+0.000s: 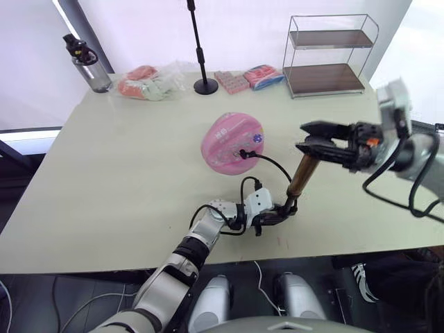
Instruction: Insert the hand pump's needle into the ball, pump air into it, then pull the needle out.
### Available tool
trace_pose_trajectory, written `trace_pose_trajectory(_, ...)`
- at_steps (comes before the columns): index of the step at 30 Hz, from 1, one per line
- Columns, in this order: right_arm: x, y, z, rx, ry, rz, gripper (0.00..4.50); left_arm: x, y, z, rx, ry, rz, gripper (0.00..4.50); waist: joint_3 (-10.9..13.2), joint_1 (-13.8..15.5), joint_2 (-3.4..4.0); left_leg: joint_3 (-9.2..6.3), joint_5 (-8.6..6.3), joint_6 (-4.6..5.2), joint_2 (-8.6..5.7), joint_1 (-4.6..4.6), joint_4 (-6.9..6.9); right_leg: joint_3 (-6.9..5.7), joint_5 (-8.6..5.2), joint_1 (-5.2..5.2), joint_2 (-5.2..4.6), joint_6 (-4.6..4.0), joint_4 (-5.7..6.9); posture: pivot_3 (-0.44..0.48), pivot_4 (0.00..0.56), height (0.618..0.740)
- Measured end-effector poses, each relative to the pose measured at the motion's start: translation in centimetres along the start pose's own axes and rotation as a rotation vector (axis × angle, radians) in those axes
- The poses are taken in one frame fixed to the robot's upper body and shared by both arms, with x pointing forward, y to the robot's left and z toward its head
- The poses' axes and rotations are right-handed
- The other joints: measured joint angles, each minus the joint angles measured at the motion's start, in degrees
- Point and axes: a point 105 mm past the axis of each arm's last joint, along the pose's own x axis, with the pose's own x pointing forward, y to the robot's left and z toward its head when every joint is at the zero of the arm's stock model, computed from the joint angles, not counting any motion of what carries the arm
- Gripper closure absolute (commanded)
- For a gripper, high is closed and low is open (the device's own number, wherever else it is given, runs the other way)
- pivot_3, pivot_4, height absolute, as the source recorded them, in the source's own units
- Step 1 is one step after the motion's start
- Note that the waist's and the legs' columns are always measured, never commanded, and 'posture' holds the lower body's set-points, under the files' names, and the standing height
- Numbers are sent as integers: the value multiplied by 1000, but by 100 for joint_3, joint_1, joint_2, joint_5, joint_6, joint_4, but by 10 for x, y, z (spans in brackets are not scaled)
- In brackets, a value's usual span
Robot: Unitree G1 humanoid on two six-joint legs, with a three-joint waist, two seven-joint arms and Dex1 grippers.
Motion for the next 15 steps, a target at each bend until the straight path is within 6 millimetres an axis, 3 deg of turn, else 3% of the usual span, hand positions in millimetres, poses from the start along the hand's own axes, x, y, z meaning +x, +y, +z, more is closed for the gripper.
trace_pose_trajectory(4,7,0,-26,-2,20,-11,2491,-1,0,-2,-8,9,2,3407,-5,-7,-5,2,-2,1,5,52,-13,0,-9,41,1,9,0,0,150,731)
trace_pose_trajectory(11,13,-2,-70,3,85,-21,2491,-1,0,-3,-12,11,1,3407,-20,-6,-13,0,-2,1,7,52,-14,-1,-8,41,3,11,-1,0,150,731)
trace_pose_trajectory(15,18,-1,-77,-27,72,-8,2491,-1,0,-4,-15,13,3,3407,-31,-7,-11,-1,-2,1,7,56,-14,-1,-9,44,4,11,-1,0,150,731)
